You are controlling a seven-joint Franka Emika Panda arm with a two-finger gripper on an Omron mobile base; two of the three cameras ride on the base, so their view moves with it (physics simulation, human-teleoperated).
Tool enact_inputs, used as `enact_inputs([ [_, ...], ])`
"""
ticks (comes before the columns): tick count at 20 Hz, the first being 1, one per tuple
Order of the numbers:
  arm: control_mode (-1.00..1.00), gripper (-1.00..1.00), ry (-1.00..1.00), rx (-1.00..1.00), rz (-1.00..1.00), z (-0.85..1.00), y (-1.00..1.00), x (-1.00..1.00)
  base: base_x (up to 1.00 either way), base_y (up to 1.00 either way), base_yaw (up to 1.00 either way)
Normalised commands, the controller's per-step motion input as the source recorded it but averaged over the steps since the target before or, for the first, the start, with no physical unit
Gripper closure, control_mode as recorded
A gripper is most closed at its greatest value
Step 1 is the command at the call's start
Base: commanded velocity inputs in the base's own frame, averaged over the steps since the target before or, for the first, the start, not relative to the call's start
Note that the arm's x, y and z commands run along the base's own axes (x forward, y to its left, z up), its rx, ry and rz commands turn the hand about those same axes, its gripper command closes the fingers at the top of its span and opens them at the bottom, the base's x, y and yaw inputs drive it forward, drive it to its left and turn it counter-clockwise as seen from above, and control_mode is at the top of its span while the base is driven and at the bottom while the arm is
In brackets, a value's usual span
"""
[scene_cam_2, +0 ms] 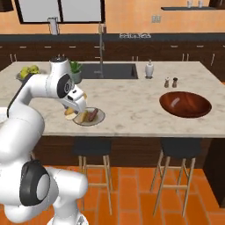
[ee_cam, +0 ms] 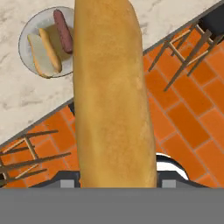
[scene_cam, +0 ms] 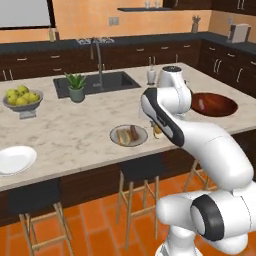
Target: Place one bun and one sausage from the bowl on each plate.
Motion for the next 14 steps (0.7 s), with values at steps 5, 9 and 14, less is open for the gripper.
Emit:
enact_inputs([
  [5,1.00,1.00,0.00,0.00,0.00,0.00,0.00,0.00,0.20,1.00,-0.04],
  [9,1.00,1.00,0.00,0.00,0.00,0.00,0.00,0.00,0.46,1.00,-0.01],
  [14,1.00,1.00,0.00,0.00,0.00,0.00,0.00,0.00,0.38,1.00,0.00],
])
